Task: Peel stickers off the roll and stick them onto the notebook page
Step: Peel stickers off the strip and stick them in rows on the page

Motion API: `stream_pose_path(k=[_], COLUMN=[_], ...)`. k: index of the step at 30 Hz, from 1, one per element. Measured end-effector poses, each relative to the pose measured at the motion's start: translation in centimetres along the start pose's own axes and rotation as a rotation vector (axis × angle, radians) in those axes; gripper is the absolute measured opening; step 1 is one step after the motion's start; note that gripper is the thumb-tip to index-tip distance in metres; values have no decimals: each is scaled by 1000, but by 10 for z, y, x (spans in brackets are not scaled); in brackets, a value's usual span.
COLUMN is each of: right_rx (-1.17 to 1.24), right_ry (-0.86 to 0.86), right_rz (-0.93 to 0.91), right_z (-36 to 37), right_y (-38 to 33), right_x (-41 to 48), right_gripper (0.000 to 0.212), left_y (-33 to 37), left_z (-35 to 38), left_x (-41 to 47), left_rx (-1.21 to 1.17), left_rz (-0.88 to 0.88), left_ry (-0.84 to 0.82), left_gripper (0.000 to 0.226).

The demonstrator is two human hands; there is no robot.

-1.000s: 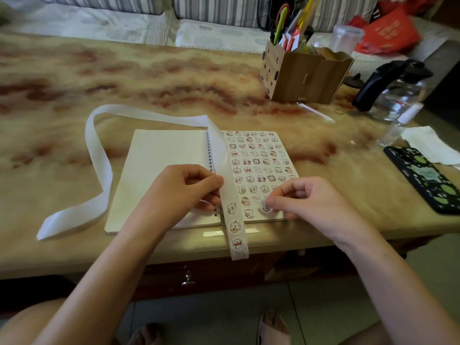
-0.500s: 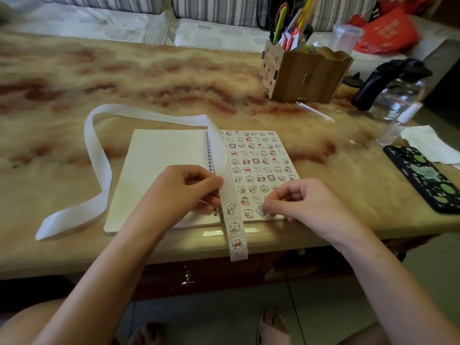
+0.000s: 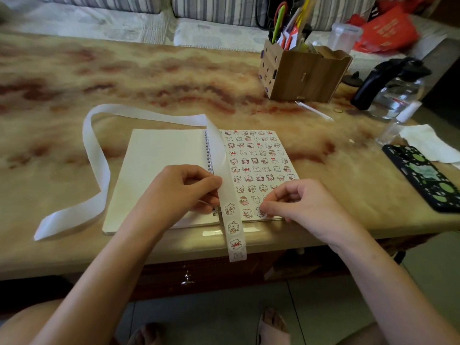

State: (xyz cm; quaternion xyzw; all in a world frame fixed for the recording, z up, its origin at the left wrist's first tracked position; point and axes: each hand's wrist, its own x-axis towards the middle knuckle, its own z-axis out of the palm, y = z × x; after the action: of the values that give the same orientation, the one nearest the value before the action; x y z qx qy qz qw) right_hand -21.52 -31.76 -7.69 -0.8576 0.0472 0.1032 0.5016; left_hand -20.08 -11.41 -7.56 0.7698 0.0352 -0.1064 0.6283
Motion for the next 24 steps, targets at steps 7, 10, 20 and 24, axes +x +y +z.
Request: stream_pose_path(k=[7,10,20,24], right_rx=[-14,-29,-146,-151], right_ry=[19,29,73,66], right_rz=[-2,-9,-68,-88], right_z=[2,3,7,4], right_y=[1,1,9,10], right_x=[0,0,3,4], right_gripper=[7,8,12,17], left_y=[1,1,0,0], left_z=[0,0,1,1], left_x=[-1,-2,0,0], left_rx=[-2,4,-4,-13], left_rz=[1,0,-6,-10], left_ry=[5,3,-5,-8], left_gripper=[12,12,12,11])
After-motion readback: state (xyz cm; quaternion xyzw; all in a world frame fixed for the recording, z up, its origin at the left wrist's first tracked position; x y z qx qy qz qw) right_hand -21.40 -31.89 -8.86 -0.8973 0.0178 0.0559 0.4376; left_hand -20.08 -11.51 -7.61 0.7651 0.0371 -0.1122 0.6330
